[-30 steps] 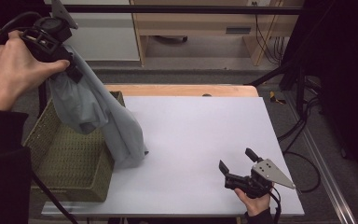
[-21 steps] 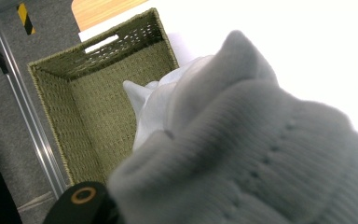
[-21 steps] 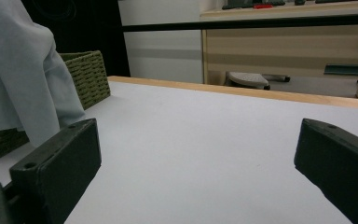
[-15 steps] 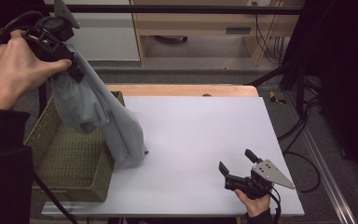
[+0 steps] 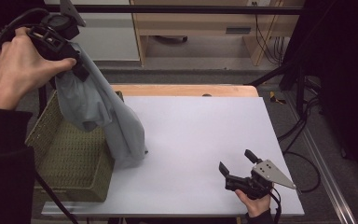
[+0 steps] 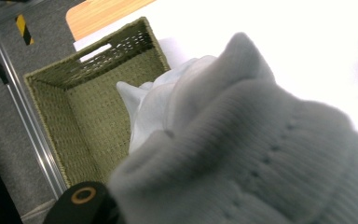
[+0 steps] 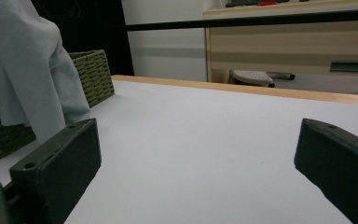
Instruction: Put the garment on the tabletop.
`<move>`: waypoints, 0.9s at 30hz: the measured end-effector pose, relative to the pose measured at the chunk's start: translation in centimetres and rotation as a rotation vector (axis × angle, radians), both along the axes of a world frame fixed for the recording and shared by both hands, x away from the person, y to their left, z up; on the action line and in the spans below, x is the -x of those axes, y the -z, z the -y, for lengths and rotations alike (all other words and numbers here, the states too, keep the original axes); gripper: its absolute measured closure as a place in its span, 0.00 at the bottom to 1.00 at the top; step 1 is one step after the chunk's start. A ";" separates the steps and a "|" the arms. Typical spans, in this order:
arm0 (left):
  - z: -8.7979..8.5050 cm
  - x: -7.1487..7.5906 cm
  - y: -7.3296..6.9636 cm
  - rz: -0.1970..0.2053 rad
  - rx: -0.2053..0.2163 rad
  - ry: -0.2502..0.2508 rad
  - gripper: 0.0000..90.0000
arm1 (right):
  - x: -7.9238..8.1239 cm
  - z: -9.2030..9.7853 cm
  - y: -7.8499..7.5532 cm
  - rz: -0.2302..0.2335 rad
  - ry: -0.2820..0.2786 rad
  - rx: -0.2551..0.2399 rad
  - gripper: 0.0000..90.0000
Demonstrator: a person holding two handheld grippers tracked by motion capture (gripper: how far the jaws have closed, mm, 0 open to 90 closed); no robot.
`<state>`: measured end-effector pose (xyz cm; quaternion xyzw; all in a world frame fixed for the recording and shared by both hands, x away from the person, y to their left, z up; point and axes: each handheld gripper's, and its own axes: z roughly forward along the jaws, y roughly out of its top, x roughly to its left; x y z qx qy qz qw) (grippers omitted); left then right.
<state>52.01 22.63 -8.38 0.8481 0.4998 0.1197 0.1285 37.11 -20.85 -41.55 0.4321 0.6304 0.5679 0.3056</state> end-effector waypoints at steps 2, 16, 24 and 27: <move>0.5 0.1 0.0 0.003 -0.006 0.012 0.85 | 0.0 0.0 0.0 0.001 -0.001 -0.001 0.01; 5.1 0.7 0.9 0.017 -0.007 0.156 0.85 | 0.1 0.1 -0.1 0.002 -0.006 -0.001 0.01; 7.1 0.9 2.2 0.023 0.009 0.223 0.85 | 0.1 0.1 -0.1 0.000 -0.010 -0.002 0.01; 7.8 1.1 2.6 0.022 0.025 0.255 0.85 | 0.1 0.1 -0.1 0.003 -0.012 0.000 0.01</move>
